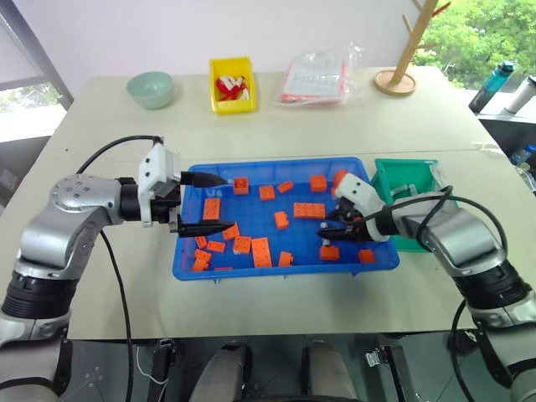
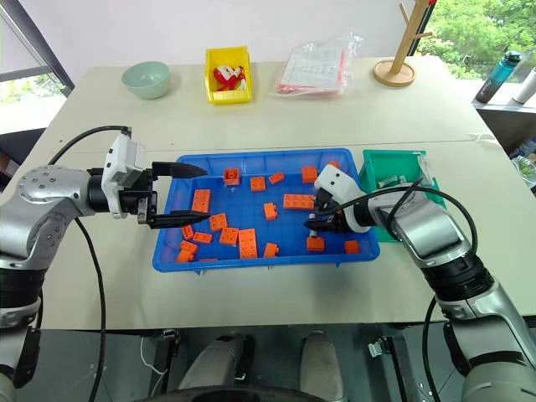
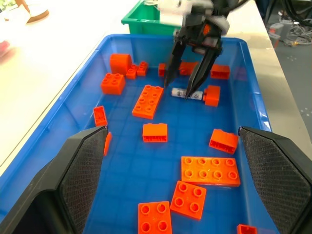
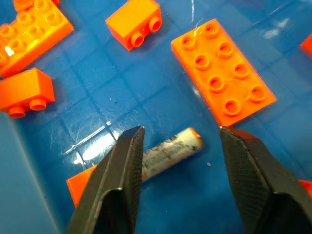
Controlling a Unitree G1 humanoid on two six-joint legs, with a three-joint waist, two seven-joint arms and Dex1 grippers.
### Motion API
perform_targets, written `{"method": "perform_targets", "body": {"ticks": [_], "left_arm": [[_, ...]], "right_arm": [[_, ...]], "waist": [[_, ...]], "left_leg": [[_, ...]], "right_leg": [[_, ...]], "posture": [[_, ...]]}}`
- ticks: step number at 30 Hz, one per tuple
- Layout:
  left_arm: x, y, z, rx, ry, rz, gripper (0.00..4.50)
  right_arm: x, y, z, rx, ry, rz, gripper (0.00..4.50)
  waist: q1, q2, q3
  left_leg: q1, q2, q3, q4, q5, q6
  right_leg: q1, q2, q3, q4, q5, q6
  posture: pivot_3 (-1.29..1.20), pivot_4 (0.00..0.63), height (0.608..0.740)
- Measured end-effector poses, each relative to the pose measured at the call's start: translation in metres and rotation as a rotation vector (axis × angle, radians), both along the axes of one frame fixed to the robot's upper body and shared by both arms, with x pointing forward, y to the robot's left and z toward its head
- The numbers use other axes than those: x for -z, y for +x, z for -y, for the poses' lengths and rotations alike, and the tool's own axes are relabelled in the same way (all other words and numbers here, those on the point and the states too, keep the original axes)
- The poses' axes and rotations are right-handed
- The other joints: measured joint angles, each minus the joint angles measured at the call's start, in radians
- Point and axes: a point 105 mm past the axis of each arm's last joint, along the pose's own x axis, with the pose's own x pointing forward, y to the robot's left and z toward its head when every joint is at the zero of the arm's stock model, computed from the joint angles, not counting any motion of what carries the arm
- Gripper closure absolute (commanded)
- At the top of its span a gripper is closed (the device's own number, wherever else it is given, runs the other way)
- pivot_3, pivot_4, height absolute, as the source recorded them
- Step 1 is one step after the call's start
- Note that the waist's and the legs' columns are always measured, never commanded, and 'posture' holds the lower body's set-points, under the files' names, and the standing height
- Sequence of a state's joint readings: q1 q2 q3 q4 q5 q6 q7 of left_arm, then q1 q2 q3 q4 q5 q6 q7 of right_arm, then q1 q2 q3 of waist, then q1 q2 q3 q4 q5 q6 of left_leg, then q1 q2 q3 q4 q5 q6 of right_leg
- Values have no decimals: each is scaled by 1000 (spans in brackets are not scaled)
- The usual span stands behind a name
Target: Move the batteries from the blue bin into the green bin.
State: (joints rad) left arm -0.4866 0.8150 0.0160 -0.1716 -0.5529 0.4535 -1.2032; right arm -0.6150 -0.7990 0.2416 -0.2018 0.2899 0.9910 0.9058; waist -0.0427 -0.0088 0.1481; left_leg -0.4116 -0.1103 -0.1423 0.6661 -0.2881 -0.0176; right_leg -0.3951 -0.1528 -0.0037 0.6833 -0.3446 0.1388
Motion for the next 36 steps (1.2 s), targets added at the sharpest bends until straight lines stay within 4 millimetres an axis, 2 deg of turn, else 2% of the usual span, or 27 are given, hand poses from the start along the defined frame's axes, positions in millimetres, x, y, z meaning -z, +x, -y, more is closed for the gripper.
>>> {"method": "perform_targets", "body": {"ticks": [5, 7, 10, 13, 16, 19, 24, 30, 36], "left_arm": [[0, 1, 0, -3, -9, 0, 0], [1, 2, 0, -5, -10, -2, 0], [-1, 4, 1, 5, -6, 4, 0], [-2, 5, 3, 17, -6, 15, 0], [1, 4, 6, 36, -4, 4, 0], [3, 4, 6, 38, 2, 2, 0], [3, 4, 7, 39, 3, 2, 0], [5, 0, 8, 44, 8, 1, 0], [8, -1, 8, 33, 8, 0, 0]], "right_arm": [[-63, 7, 28, 99, 62, 130, 2095], [-74, 5, 33, 118, 76, 150, 2095], [-62, 0, 30, 121, 76, 99, 2095], [-45, -8, 13, 106, 99, 23, 2095], [-40, -14, -1, 96, 115, -10, 2095], [-34, -18, -6, 114, 118, -39, 2095], [1, -29, -12, 176, 76, -169, 2095], [5, -30, -10, 231, 39, -184, 2095], [2, -27, -25, 214, 35, -189, 2095]], "waist": [[2, 0, 0], [0, -1, 0], [-1, -1, 0], [-2, -1, 0], [-2, 0, 0], [1, -1, -1], [0, -1, -1], [-1, -1, -1], [-2, -1, -1]], "left_leg": [[0, 0, 0, 0, 0, 0], [0, 1, 0, 0, 0, 0], [0, 1, 0, 0, 0, 0], [0, 1, 1, 0, 0, 0], [0, 1, 1, 0, 0, 0], [0, 0, 0, 0, 0, 0], [0, 0, 0, 0, 0, 0], [0, 0, 0, 0, 0, 0], [0, 0, 0, 0, 0, 0]], "right_leg": [[0, 0, 0, 0, 0, 0], [0, 0, 0, 0, 0, 0], [0, 0, 0, 0, 0, 0], [0, 0, 0, 1, 0, 0], [0, 0, 0, 1, 0, 0], [1, 0, 0, 1, 0, 0], [1, 0, 0, 1, 0, 0], [0, 0, 0, 1, 0, 0], [0, 0, 0, 1, 0, 0]], "posture": [[0, 150, 719], [0, 150, 719], [0, 150, 719], [0, 150, 719], [0, 150, 719], [0, 150, 719], [0, 150, 719], [0, 150, 719], [0, 150, 719]]}}
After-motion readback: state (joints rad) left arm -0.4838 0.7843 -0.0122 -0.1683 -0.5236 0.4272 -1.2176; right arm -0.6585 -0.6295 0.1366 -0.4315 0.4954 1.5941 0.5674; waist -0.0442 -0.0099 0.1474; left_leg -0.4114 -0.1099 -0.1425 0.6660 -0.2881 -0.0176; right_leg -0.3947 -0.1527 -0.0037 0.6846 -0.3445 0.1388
